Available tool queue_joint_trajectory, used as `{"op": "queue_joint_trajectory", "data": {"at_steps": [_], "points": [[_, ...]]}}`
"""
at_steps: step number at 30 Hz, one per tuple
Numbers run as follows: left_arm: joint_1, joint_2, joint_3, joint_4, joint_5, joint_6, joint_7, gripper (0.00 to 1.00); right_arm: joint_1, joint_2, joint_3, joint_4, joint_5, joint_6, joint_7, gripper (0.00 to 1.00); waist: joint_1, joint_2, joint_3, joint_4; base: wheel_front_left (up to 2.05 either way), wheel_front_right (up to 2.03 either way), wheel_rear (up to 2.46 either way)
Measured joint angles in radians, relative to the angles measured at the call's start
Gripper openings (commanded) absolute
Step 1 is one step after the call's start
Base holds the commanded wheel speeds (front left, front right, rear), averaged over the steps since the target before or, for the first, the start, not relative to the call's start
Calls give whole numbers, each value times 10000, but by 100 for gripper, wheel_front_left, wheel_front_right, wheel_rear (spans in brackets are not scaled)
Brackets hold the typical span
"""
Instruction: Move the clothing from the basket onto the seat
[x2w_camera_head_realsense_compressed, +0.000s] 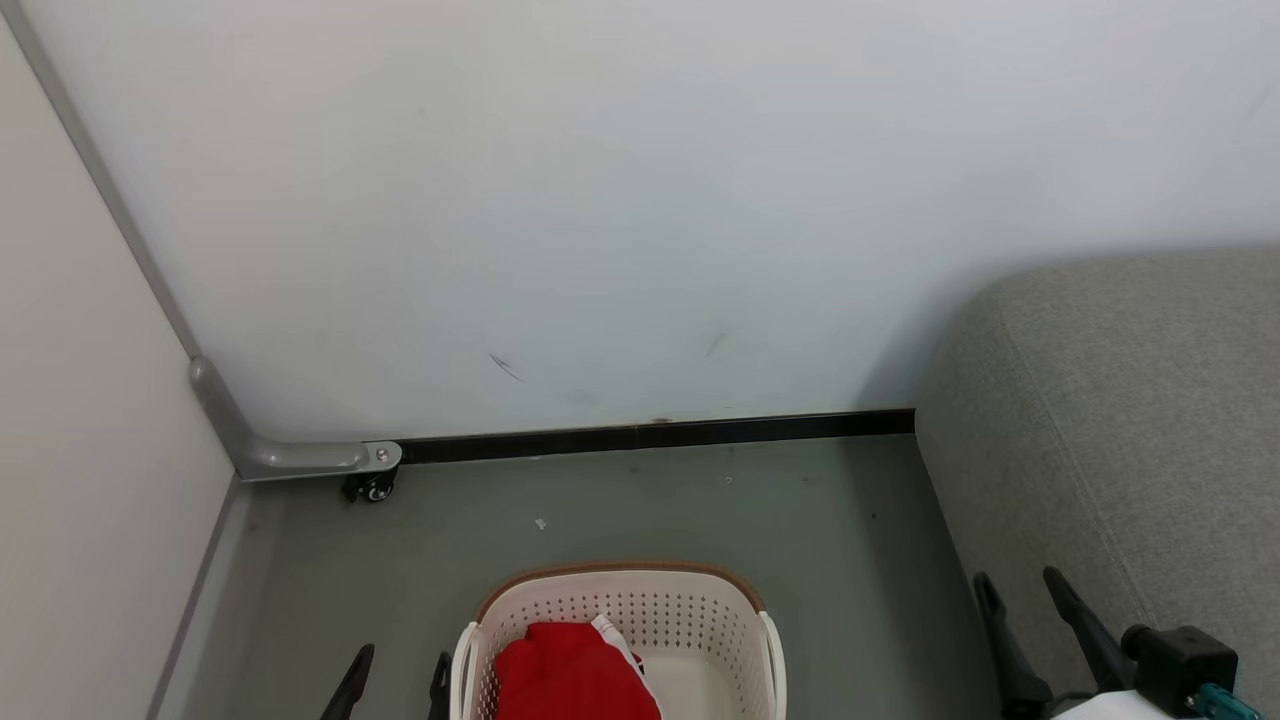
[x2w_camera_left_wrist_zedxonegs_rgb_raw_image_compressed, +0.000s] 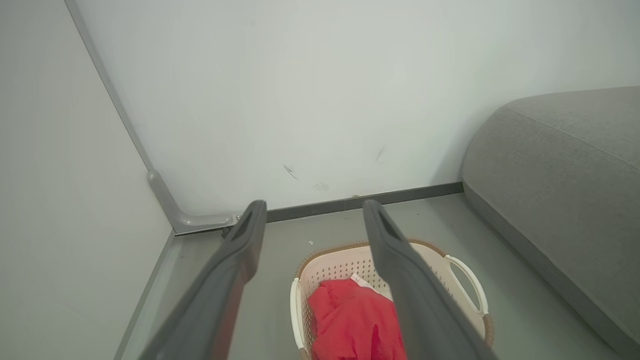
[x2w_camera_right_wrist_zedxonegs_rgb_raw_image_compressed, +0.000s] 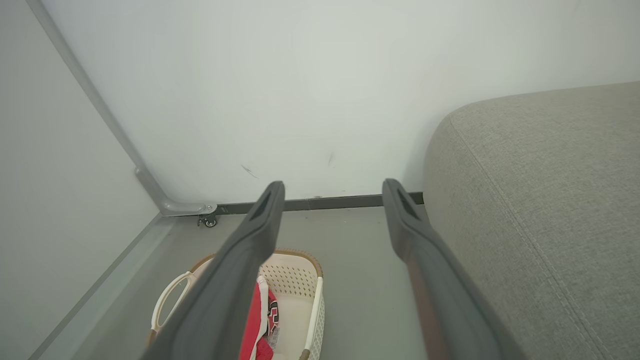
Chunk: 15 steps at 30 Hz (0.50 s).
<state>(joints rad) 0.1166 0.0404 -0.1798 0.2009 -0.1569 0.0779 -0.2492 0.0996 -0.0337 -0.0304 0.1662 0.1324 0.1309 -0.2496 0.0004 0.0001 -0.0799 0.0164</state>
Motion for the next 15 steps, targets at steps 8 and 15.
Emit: {"op": "queue_joint_trajectory", "data": {"at_steps": [8, 15], "points": [[-1, 0, -58, 71, -13, 0, 0, 100, -7, 0, -8, 0, 0, 0, 0, 100, -1, 0, 37, 23, 0, 0, 0], [-11, 0, -56, 102, -31, 0, 0, 100, -10, 0, -73, 21, 0, 0, 0, 100, 0, 0, 88, 21, 0, 0, 0]]}}
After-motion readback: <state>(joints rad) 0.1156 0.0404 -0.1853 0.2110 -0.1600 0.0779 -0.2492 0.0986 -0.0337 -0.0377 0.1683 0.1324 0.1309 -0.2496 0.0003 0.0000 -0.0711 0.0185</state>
